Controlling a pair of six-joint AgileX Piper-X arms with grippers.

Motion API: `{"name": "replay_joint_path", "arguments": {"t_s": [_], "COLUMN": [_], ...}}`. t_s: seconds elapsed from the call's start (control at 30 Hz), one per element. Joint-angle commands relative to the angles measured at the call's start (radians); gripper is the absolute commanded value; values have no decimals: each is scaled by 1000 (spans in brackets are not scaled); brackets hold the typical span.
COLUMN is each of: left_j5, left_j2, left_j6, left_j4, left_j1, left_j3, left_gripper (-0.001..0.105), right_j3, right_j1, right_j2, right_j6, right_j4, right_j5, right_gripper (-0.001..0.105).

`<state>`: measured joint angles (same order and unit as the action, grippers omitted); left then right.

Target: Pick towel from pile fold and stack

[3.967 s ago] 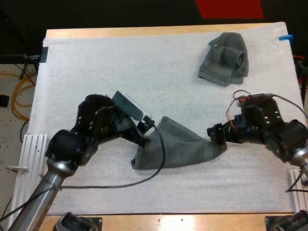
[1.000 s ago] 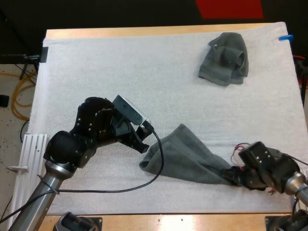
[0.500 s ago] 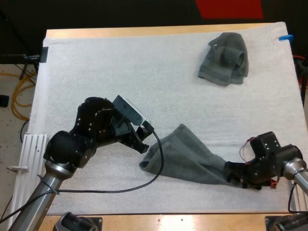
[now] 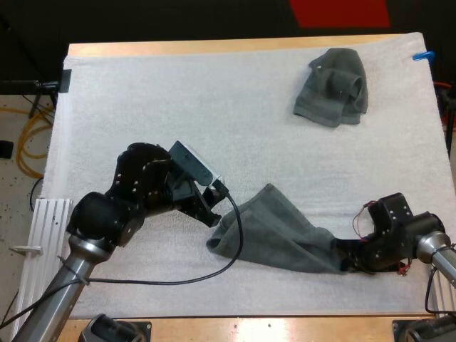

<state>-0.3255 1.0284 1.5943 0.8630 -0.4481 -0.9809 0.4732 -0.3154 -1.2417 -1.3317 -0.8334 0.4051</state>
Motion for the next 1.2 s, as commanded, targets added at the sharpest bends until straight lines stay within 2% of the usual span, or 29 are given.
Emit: {"name": "replay_joint_path", "arguments": {"t_s": [0.0,0.07,0.2,0.3,0.37,0.47,0.53,0.83,1.03,1.17], "left_j5": [-7,-7,-4,42,75,121,153,184,189,203], "left_j2": [16,53,133,209,277,365,433,693,819,873], "left_j6": [-6,-6,-37,-88,-131,-136,-136,-134,-134,-134], "left_j4": [-9,-11,-17,-20,-16,-9,-9,-9,1,8], "left_j1": [-3,-3,-3,-13,-38,-86,-119,-174,-174,-184], "left_j3": [-2,-9,-47,-85,-121,-164,-194,-323,-417,-448], "left_gripper": [58,58,58,58,62,70,71,71,71,71], "right_j3": [-1,-1,-1,-1,-1,-1,-1,-1,-1,-1], "right_j1": [2,-5,-8,-8,-8,-8,-8,-8,-8,-8], "right_j2": [3,12,37,55,60,60,60,60,60,60], "right_j6": [-27,-51,-66,-66,-66,-66,-66,-66,-68,-68], "right_j4": [-18,-45,-66,-66,-66,-66,-66,-72,-94,-95], "right_j5": [-19,-69,-95,-95,-92,-89,-88,-87,-68,-65], "right_gripper": [0,0,0,0,0,0,0,0,0,0]}}
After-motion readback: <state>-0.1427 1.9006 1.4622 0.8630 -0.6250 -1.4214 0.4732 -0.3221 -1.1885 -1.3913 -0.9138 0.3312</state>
